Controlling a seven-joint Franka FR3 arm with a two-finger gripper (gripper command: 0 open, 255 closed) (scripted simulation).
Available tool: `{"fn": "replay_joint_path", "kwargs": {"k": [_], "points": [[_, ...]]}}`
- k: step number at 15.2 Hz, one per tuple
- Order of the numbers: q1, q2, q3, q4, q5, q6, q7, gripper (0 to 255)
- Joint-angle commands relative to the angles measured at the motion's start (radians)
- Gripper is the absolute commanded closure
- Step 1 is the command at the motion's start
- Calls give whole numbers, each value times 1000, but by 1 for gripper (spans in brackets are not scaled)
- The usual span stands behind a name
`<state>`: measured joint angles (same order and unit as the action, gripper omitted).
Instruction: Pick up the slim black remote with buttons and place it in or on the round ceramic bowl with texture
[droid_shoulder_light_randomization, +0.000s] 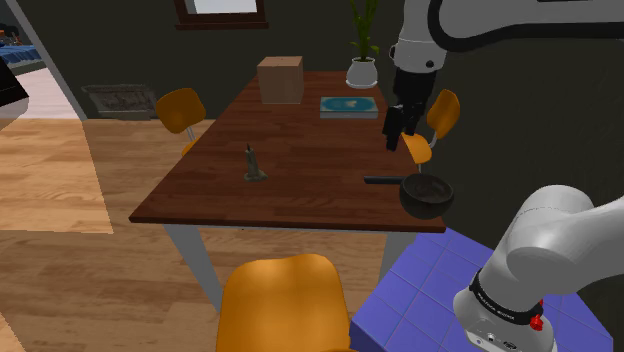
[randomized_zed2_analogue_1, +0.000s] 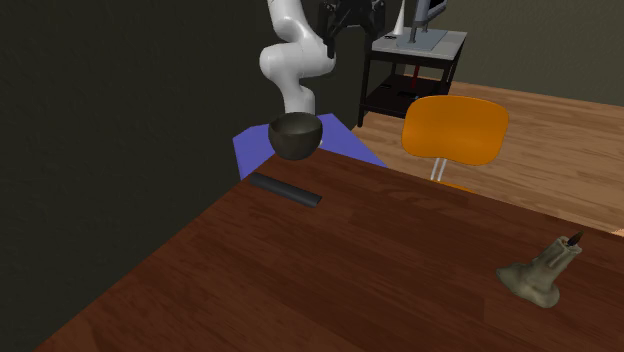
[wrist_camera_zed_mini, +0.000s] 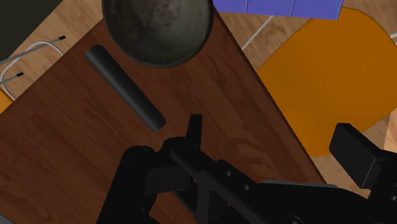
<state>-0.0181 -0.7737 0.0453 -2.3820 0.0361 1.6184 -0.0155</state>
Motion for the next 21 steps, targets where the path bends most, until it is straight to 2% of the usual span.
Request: {"fn": "replay_joint_path", "kwargs": {"k": [1,6,11,17,21], "points": [[0,0,0,0,0,0,0,0],[2,16,-85,-121,-75,143,-179,0],[-1,84,-176,-202,-150,305,-353,0],[-1,239,-290,-239,-223,520,-560,0],[10,381,-365,-226,-245,666,-702,0]]}}
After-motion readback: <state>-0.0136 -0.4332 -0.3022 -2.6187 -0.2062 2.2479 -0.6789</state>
